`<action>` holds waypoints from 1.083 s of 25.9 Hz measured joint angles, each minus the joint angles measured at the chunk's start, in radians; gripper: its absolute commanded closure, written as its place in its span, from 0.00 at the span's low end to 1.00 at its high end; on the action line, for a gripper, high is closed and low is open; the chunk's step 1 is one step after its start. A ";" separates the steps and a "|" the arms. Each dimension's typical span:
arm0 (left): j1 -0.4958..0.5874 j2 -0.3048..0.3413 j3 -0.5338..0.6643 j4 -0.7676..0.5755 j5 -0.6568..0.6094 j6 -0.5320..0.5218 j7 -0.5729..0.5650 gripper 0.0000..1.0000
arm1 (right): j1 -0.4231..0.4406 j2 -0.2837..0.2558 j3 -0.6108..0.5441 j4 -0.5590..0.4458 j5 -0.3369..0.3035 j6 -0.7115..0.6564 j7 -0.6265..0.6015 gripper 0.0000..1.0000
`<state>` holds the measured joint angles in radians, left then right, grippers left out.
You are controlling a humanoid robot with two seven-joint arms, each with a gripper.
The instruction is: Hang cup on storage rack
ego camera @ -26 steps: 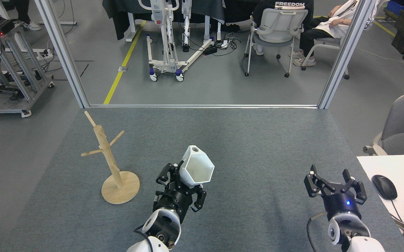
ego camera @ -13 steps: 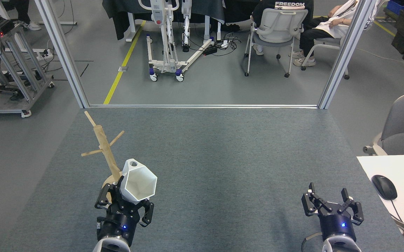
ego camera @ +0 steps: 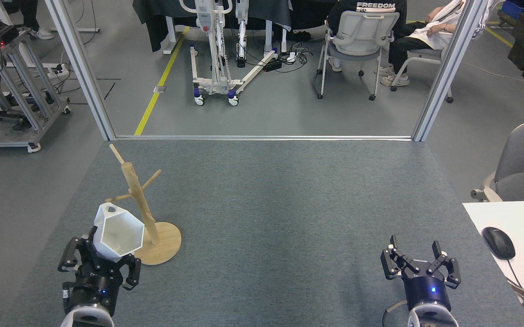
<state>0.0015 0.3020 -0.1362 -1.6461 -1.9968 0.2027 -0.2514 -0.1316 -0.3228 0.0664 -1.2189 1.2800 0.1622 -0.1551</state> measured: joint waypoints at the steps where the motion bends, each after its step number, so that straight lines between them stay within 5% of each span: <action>1: 0.000 0.010 0.005 0.004 0.001 -0.001 0.000 0.74 | -0.003 -0.001 0.003 -0.003 0.000 0.001 0.000 0.01; 28: -0.087 0.053 0.016 0.066 0.010 -0.057 0.007 0.73 | -0.039 0.009 0.035 -0.007 0.002 0.018 0.003 0.01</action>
<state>-0.0856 0.3546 -0.1204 -1.5806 -1.9865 0.1458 -0.2442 -0.1702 -0.3133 0.1012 -1.2262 1.2817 0.1799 -0.1522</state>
